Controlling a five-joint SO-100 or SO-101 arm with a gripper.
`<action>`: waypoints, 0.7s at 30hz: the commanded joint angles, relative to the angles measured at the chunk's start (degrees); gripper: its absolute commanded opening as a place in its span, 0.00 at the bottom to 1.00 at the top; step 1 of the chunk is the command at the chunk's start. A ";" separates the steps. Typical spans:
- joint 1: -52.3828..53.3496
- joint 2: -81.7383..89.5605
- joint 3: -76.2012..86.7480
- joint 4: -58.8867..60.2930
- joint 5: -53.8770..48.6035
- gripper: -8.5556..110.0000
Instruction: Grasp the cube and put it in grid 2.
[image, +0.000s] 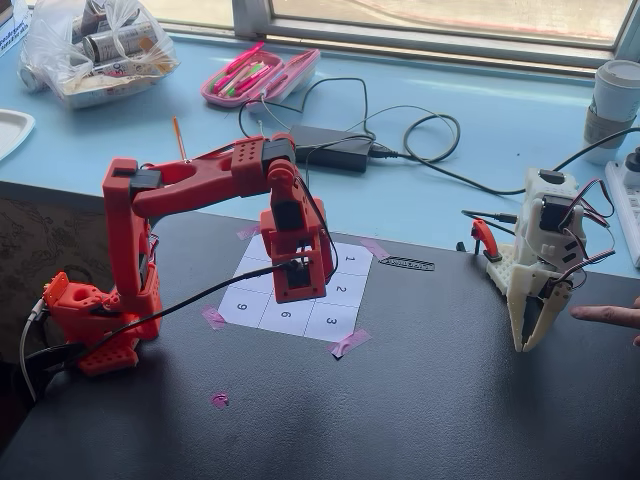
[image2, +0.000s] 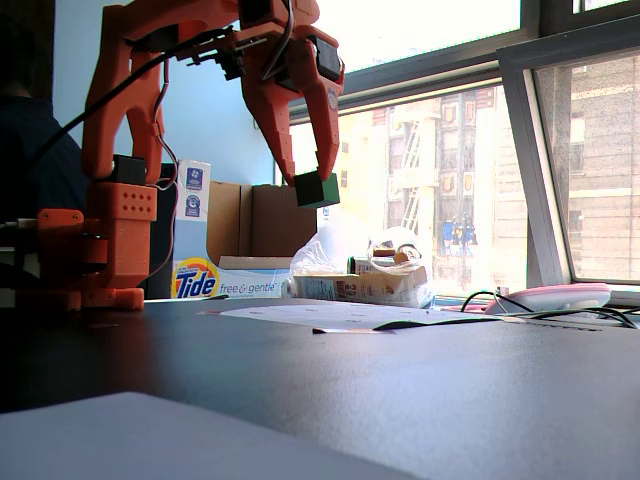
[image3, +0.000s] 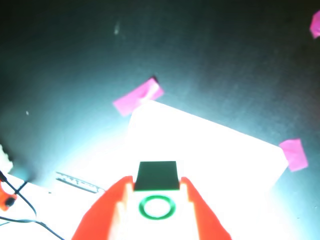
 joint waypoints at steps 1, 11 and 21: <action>-4.57 -1.23 -5.63 0.53 0.35 0.07; -12.39 -10.20 -12.57 0.44 3.43 0.07; -12.83 -18.19 -16.79 -1.93 4.39 0.07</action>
